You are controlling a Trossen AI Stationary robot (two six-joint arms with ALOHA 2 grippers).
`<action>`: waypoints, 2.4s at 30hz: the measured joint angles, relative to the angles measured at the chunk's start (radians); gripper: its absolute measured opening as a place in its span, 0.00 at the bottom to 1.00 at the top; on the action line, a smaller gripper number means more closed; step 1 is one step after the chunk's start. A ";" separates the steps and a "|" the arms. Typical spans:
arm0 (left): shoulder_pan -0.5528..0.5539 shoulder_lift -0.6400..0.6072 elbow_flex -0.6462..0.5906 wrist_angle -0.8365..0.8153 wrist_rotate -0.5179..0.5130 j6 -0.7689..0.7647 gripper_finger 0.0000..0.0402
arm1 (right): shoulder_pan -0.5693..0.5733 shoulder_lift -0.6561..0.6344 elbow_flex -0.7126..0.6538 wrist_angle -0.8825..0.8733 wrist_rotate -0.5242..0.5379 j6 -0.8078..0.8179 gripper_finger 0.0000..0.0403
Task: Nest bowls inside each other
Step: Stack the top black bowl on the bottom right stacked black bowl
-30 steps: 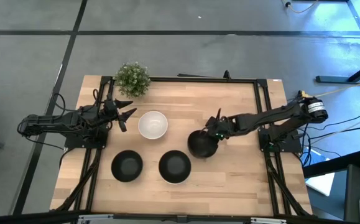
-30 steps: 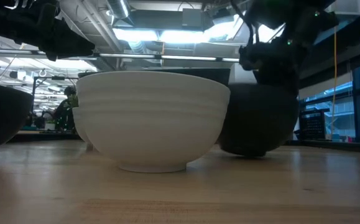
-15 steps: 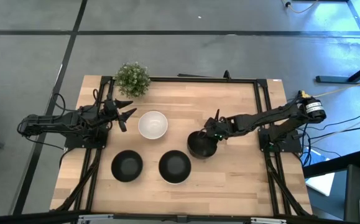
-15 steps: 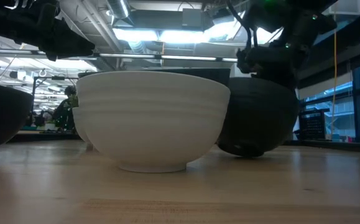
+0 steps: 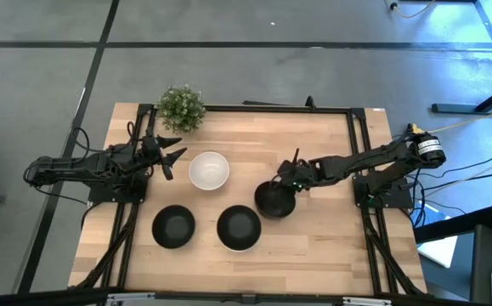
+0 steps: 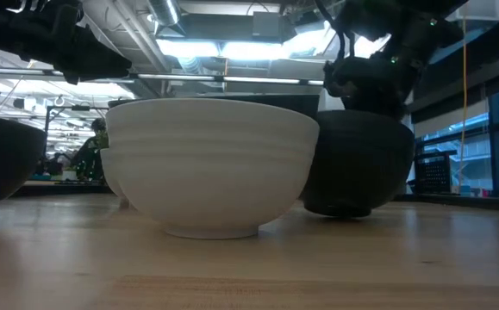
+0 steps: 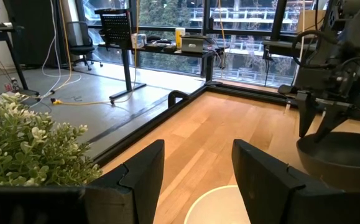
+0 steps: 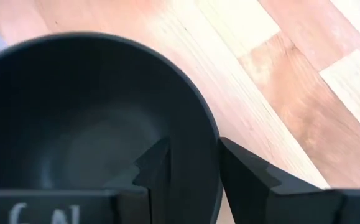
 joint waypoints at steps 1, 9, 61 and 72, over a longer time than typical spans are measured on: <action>0.000 0.000 0.000 0.000 0.000 0.000 0.46 | 0.000 0.000 0.000 0.008 0.000 -0.005 0.33; 0.000 0.000 0.000 0.000 0.000 0.000 0.46 | -0.032 0.000 0.044 0.021 0.000 -0.089 0.33; 0.000 0.000 0.000 0.000 0.000 0.000 0.46 | -0.066 0.003 0.071 -0.169 -0.140 -0.083 0.04; 0.000 0.000 0.000 0.000 0.000 0.000 0.46 | -0.067 0.003 0.080 -0.172 -0.134 -0.076 0.01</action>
